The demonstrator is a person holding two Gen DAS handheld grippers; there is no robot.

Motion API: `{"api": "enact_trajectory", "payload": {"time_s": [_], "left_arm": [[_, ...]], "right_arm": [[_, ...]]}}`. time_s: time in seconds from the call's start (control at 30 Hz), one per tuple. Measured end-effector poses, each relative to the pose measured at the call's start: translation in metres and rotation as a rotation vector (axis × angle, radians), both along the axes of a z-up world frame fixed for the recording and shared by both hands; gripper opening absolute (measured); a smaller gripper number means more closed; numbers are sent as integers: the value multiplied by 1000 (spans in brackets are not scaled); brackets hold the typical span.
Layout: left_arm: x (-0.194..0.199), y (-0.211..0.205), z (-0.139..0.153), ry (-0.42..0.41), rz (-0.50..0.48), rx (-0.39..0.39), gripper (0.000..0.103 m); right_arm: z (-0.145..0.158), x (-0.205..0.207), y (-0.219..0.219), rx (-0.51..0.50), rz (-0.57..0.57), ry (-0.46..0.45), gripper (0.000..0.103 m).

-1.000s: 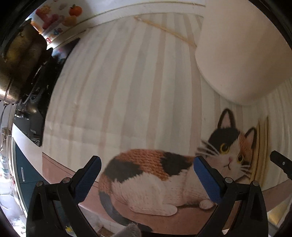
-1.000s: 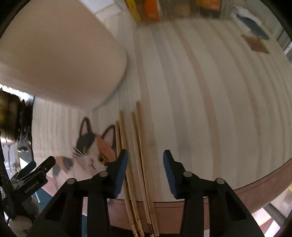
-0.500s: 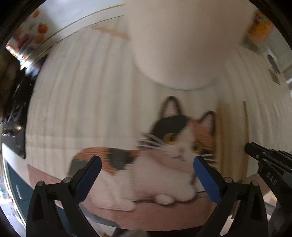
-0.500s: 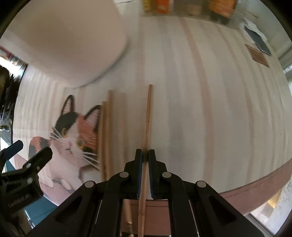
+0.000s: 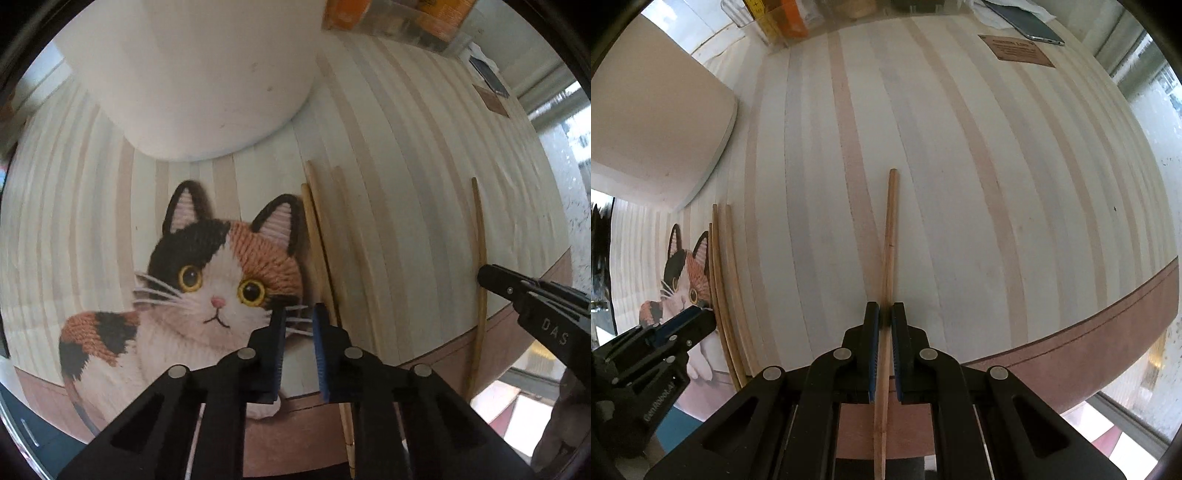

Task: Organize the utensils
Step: 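Lower the left gripper and grasp a wooden chopstick while the right gripper grasps another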

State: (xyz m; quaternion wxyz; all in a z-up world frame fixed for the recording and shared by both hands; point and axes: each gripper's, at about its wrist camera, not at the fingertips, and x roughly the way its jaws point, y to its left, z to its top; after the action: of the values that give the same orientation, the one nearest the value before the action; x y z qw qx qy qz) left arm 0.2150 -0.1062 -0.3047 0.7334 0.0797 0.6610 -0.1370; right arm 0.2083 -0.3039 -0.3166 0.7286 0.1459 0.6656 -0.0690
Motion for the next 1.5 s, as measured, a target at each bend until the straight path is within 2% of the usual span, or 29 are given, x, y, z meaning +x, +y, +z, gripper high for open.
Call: {"api": "enact_trajectory", "payload": {"time_s": [0.1, 0.33, 0.43, 0.5, 0.53, 0.6, 0.63, 0.73, 0.8, 0.87, 0.97, 1.07, 1.17, 1.27, 1.37, 1.5], "left_arm": [[-6, -9, 2, -14, -6, 25, 2], [5, 29, 4, -16, 49, 59, 1], [8, 53, 7, 78, 148, -109, 3], [8, 57, 8, 142, 178, -214, 11], [7, 56, 8, 154, 177, -234, 15], [3, 45, 12, 157, 168, -259, 29], [5, 42, 11, 159, 162, -261, 29], [4, 23, 10, 151, 116, -219, 29], [6, 17, 5, 127, 76, -147, 28], [3, 6, 5, 89, 42, -110, 26], [2, -3, 7, 54, 2, -66, 4], [3, -6, 5, 34, -7, -38, 3], [2, 1, 7, 7, 27, 10, 3], [4, 32, 9, -11, 101, 52, 3], [12, 60, 7, 1, 193, 55, 3], [18, 71, 6, 16, 234, 43, 3]], "right_arm": [[2, -6, -5, -2, -2, -2, 7], [-7, -2, -3, 3, 7, 0, 7], [-6, 1, -2, 8, 5, -2, 7], [-5, 2, -4, 13, 2, -2, 7], [-5, 3, -4, 15, 1, -3, 7], [-4, 5, -4, 14, 3, -2, 7], [-4, 6, -4, 13, 6, -2, 7], [-2, 6, -2, 10, 14, -3, 7], [-1, 6, -1, 7, 18, -3, 7], [1, 6, 0, 8, 17, -4, 7], [2, 6, -1, 10, 15, -5, 7], [2, 7, 0, 6, 18, -6, 7], [1, 7, 2, 7, 20, -6, 7], [1, 8, 3, 10, 22, -4, 7], [1, 12, 7, 35, 38, -2, 7], [1, 25, 26, 30, 98, -9, 7]]}}
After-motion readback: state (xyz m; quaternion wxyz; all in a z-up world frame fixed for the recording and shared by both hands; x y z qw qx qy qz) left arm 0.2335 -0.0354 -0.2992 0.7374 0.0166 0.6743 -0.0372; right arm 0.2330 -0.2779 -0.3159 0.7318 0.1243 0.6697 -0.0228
